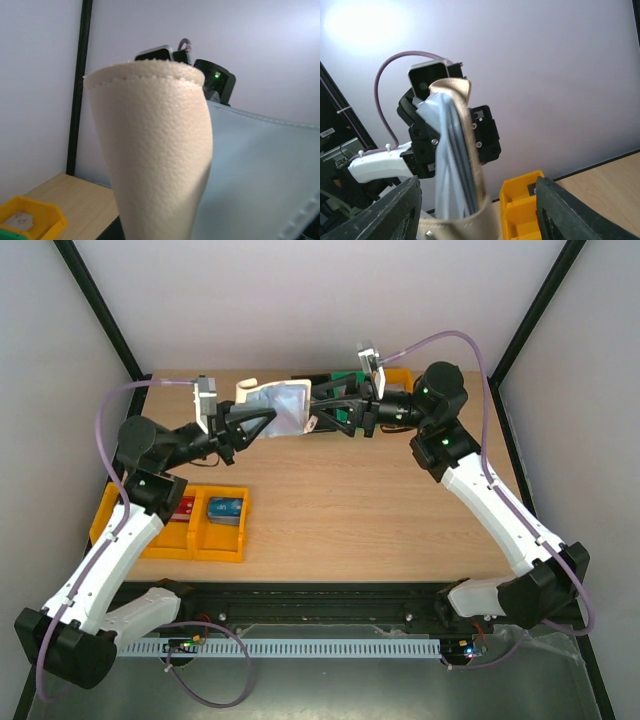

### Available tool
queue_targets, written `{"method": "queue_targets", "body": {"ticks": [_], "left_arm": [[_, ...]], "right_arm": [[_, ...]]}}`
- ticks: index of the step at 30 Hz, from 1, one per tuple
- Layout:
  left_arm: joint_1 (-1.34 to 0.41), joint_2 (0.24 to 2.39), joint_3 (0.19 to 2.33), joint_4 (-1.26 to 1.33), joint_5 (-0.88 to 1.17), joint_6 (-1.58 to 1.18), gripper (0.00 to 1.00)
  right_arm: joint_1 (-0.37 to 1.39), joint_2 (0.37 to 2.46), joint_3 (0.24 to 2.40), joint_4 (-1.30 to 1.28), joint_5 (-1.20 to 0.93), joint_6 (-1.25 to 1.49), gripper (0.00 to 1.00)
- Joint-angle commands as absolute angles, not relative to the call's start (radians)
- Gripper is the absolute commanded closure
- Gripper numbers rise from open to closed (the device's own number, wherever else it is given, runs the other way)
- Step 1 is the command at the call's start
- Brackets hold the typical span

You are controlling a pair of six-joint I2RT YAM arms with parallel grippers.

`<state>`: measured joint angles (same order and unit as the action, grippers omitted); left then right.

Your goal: Take the credit cards out of the card holder

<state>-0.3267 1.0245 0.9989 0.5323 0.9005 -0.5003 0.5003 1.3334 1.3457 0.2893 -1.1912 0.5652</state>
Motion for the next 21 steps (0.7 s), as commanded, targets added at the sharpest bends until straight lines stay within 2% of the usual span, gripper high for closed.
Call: {"method": "queue_targets", "body": {"ticks": [1,5,11,21], "left_arm": [[-0.338,0.976,0.977,0.582,0.927,-0.513,0.98],[-0.342,0.957,0.969,0.603,0.925,-0.525,0.98],[-0.354,0.948,0.964,0.616,0.934,-0.527,0.98],[-0.367,0.953,0.939,0.661,0.947,-0.521,0.98]], "right_arm": [[0.543,1.318,1.392,0.309,-1.141,0.582,0.39],[0.593,1.313,1.443,0.163,-1.047,0.473,0.44],[0.598,1.315,1.454,0.106,-1.023,0.451,0.63],[0.632,1.380,1.507,0.051,-1.055,0.423,0.65]]}}
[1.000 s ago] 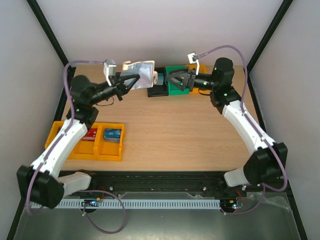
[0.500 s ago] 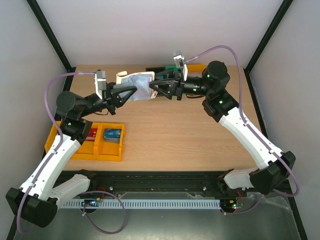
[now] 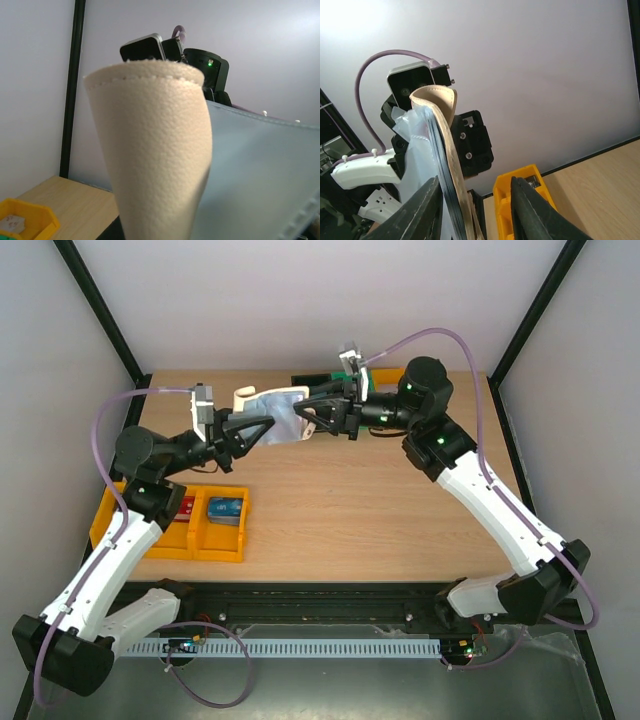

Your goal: Take the credit cards out of the card holder

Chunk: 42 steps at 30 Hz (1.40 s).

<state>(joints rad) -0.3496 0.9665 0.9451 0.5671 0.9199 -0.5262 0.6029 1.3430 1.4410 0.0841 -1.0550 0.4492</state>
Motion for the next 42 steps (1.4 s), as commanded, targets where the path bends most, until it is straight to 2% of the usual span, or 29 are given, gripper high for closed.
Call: {"method": "queue_targets", "body": {"ticks": [1,3,6,7,8,10,11,12,14,16,24,29,37,38,42], "left_arm": [[-0.370,0.955,0.938,0.663,0.948,-0.524,0.98],[-0.374,0.956,0.938,0.661,0.947,-0.524,0.98],[-0.374,0.951,0.928,0.650,0.930,-0.524,0.98],[-0.374,0.947,0.925,0.639,0.912,-0.522,0.97],[-0.373,0.943,0.920,0.622,0.889,-0.518,0.87],[-0.368,0.933,0.911,0.574,0.828,-0.496,0.50],[-0.366,0.927,0.907,0.544,0.794,-0.472,0.36],[-0.363,0.922,0.904,0.508,0.760,-0.440,0.25],[-0.362,0.910,0.899,0.441,0.698,-0.373,0.11],[-0.362,0.902,0.896,0.389,0.658,-0.297,0.01],[-0.377,0.917,0.906,0.280,0.496,-0.091,0.00],[-0.422,0.950,0.935,0.207,0.427,0.021,0.00],[-0.433,0.962,0.938,0.219,0.355,0.031,0.01],[-0.433,0.962,0.939,0.219,0.350,0.031,0.06],[-0.433,0.956,0.937,0.215,0.367,0.022,0.41]], "right_arm": [[0.644,1.385,1.514,0.041,-1.048,0.412,0.66],[0.658,1.391,1.512,0.056,-1.044,0.421,0.76],[0.660,1.394,1.503,0.089,-1.053,0.454,0.97],[0.661,1.390,1.500,0.091,-1.053,0.453,0.98],[0.660,1.382,1.496,0.095,-1.047,0.450,0.98],[0.660,1.363,1.483,0.092,-0.996,0.445,0.98],[0.660,1.356,1.481,0.073,-0.953,0.440,0.98],[0.661,1.354,1.486,0.045,-0.912,0.432,0.98],[0.660,1.360,1.504,-0.028,-0.821,0.415,0.98],[0.661,1.371,1.525,-0.089,-0.749,0.413,0.98],[0.746,1.409,1.611,-0.231,-0.407,0.392,0.98],[0.785,1.441,1.626,-0.221,-0.394,0.394,0.98],[0.799,1.464,1.648,-0.242,-0.408,0.377,0.98],[0.799,1.462,1.647,-0.242,-0.421,0.374,0.98],[0.800,1.455,1.637,-0.222,-0.476,0.371,0.98]]}}
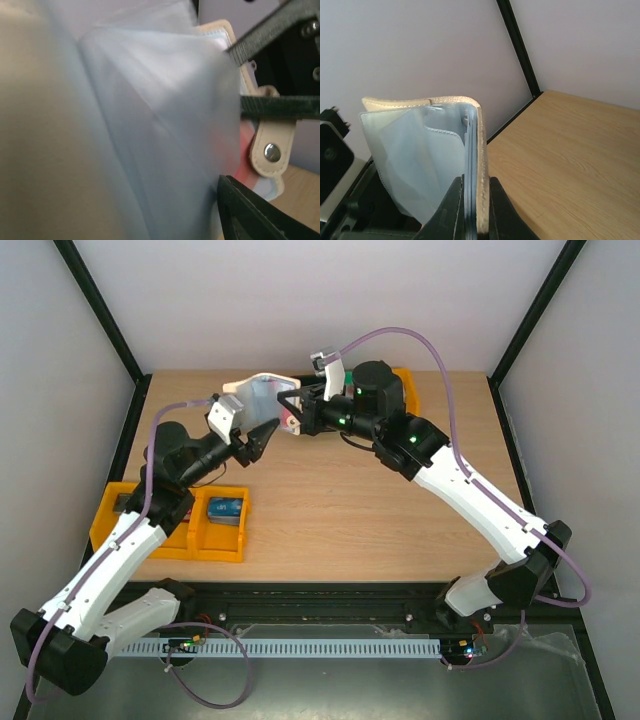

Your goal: Take the credit cards out of the card holder

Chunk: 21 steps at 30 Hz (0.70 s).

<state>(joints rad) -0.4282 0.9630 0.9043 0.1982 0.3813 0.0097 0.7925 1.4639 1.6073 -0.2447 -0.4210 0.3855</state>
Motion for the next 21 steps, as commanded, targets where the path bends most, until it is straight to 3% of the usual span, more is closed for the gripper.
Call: {"method": "queue_targets", "body": {"ticks": [1,7,8,10,14,21], "left_arm": [[-0.433,0.956,0.935,0.212,0.379,0.017,0.48],[-0.409,0.947,0.929,0.227,0.445,-0.060,0.94],[-0.399,0.943,0.927,0.237,0.460,-0.084,0.97],[-0.367,0.933,0.918,0.267,0.500,-0.153,0.98],[-0.319,0.911,0.885,0.362,0.572,-0.300,0.98],[-0.307,0.897,0.861,0.455,0.699,-0.366,0.98]], "right_arm": [[0.799,1.452,1.633,-0.210,-0.488,0.374,0.98],[0.791,1.445,1.624,-0.166,-0.563,0.392,0.99],[0.783,1.440,1.620,-0.162,-0.579,0.395,0.98],[0.764,1.427,1.601,-0.150,-0.618,0.398,0.94],[0.712,1.374,1.502,-0.057,-0.736,0.425,0.73],[0.680,1.366,1.443,0.020,-0.821,0.484,0.72]]}}
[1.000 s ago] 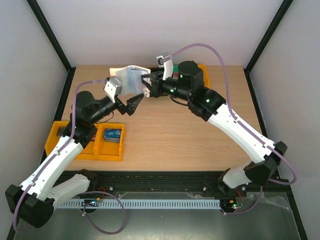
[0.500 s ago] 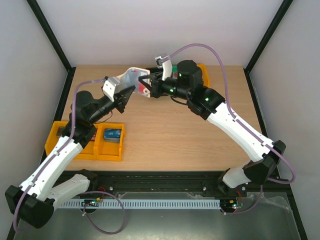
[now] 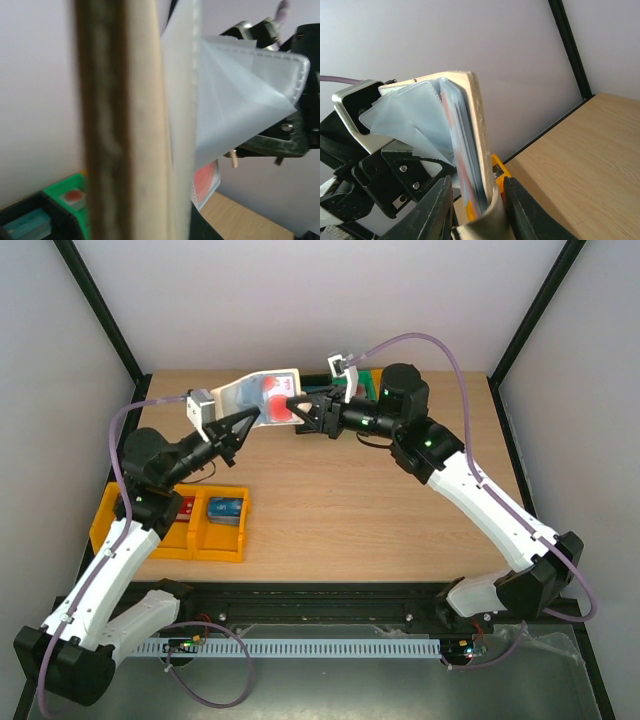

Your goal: Take the credit cards out of the card holder

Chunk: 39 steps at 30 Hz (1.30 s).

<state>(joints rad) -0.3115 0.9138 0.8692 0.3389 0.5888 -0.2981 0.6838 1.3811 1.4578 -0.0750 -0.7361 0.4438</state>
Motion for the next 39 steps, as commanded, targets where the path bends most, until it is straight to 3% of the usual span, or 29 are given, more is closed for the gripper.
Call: {"method": "queue_targets", "body": {"ticks": [1,4,7,10,11,13,15,18,20,23,26,31,39], "left_arm": [[-0.307,0.898,0.860,0.462,0.717,-0.370,0.98],[-0.309,0.898,0.861,0.470,0.740,-0.377,0.98],[-0.309,0.898,0.857,0.470,0.745,-0.385,0.98],[-0.303,0.899,0.858,0.423,0.640,-0.405,0.98],[-0.300,0.900,0.861,0.379,0.515,-0.407,0.85],[-0.286,0.914,0.867,0.267,0.270,-0.409,0.58],[-0.256,0.938,0.874,0.142,0.051,-0.404,0.50],[-0.207,0.983,0.897,-0.039,-0.146,-0.377,0.47],[-0.195,0.979,0.893,-0.046,-0.123,-0.338,0.45],[-0.197,0.934,0.864,0.053,0.039,-0.321,0.47],[-0.212,0.920,0.853,0.166,0.288,-0.341,0.57],[-0.273,0.934,0.812,0.273,0.561,-0.469,0.76],[-0.284,0.936,0.786,0.313,0.666,-0.507,0.76]], "right_arm": [[0.680,1.370,1.441,0.034,-0.832,0.495,0.74],[0.680,1.384,1.441,0.069,-0.852,0.521,0.77],[0.680,1.396,1.453,0.073,-0.856,0.525,0.97],[0.677,1.392,1.466,0.036,-0.812,0.500,0.98],[0.673,1.391,1.475,0.001,-0.770,0.485,0.98],[0.670,1.398,1.513,-0.114,-0.634,0.441,0.98],[0.670,1.419,1.569,-0.275,-0.421,0.402,0.98],[0.719,1.488,1.688,-0.534,-0.007,0.330,0.98],[0.778,1.568,1.775,-0.690,0.234,0.288,0.98],[0.821,1.706,1.913,-0.888,0.383,0.284,0.98],[0.841,1.768,2.000,-0.923,0.332,0.277,0.99],[0.842,1.715,1.931,-0.735,-0.080,0.223,0.98],[0.807,1.536,1.662,-0.415,-0.521,0.220,0.98]]}}
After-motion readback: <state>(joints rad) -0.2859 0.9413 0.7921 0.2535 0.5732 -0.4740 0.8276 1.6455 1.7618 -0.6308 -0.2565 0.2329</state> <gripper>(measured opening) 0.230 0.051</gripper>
